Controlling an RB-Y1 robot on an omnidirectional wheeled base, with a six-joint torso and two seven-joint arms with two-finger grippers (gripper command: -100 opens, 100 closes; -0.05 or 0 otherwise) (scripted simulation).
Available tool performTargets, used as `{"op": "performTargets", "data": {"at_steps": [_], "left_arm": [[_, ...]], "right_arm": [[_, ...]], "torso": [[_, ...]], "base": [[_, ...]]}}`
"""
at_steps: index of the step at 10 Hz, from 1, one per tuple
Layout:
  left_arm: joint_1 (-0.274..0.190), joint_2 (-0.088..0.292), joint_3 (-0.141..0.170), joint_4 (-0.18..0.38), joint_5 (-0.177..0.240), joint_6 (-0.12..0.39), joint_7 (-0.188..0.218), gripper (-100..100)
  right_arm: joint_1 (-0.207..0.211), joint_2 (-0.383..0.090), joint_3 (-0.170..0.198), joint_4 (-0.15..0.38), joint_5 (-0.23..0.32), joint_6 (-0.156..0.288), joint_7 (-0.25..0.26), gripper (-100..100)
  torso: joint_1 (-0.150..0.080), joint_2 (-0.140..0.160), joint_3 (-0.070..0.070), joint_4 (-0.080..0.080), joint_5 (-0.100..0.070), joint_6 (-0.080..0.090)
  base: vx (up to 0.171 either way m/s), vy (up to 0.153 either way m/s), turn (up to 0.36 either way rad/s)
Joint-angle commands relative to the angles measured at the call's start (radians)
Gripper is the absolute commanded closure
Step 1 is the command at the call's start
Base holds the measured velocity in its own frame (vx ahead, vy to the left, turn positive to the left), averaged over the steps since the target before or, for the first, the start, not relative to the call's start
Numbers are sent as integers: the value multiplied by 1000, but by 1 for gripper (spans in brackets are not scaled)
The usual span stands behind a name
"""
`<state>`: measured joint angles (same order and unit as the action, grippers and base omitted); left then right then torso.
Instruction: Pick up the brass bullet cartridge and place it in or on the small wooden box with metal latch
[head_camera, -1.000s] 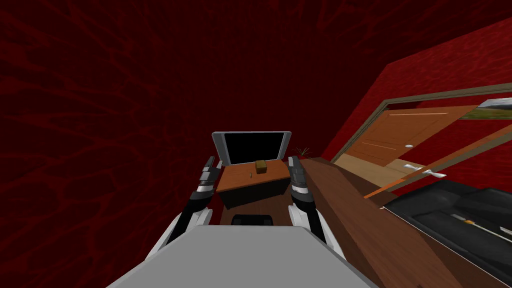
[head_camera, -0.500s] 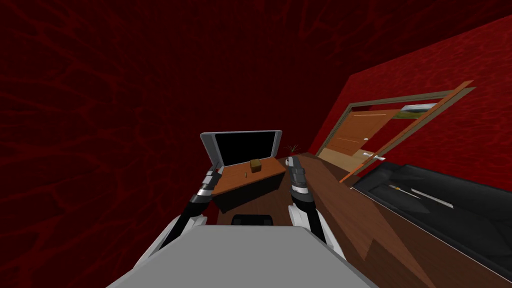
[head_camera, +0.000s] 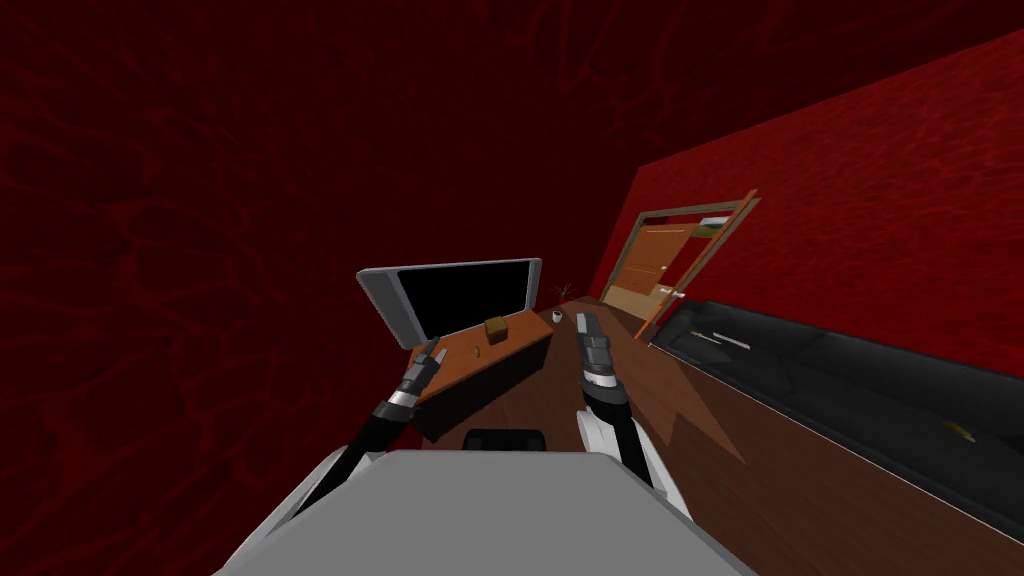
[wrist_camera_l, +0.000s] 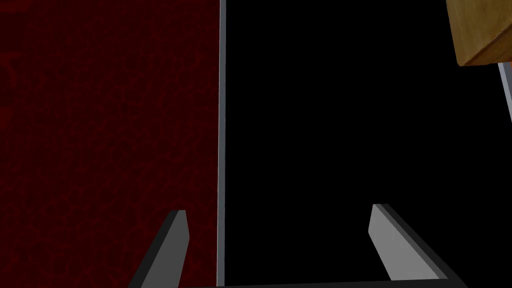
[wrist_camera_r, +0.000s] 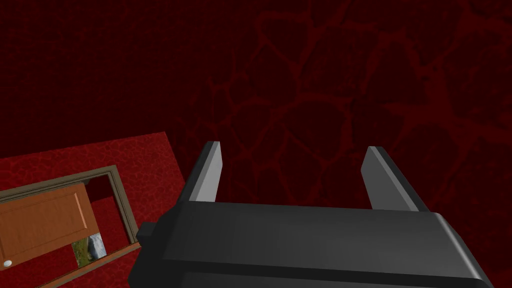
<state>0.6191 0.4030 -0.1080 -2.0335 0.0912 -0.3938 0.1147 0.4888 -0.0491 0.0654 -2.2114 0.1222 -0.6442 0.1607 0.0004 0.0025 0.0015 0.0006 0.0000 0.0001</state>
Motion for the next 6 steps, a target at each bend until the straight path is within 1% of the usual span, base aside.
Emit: {"op": "performTargets", "data": {"at_steps": [1, 2, 4, 5, 6], "left_arm": [[12, 50, -19, 50, 22, 10, 5, -100], [22, 75, -29, 78, 37, 19, 9, -100], [42, 141, -56, 136, 68, 38, 20, -100], [42, 144, -56, 136, 68, 38, 20, -100], [51, 175, -73, 168, 84, 48, 26, -100]], "right_arm": [[0, 0, 0, 0, 0, 0, 0, 0], [0, 0, 0, 0, 0, 0, 0, 0], [0, 0, 0, 0, 0, 0, 0, 0], [0, 0, 0, 0, 0, 0, 0, 0], [0, 0, 0, 0, 0, 0, 0, 0]], "torso": [[0, 0, 0, 0, 0, 0], [0, -1, 0, 0, 0, 0], [0, -2, -1, 0, 0, 0], [0, -3, -2, -1, 0, 0], [0, -3, -2, -1, 0, -1]], "base": [[-23, -11, -360], [-13, -19, -452], [7, -19, -393], [16, -10, -96], [22, -15, -236]]}}
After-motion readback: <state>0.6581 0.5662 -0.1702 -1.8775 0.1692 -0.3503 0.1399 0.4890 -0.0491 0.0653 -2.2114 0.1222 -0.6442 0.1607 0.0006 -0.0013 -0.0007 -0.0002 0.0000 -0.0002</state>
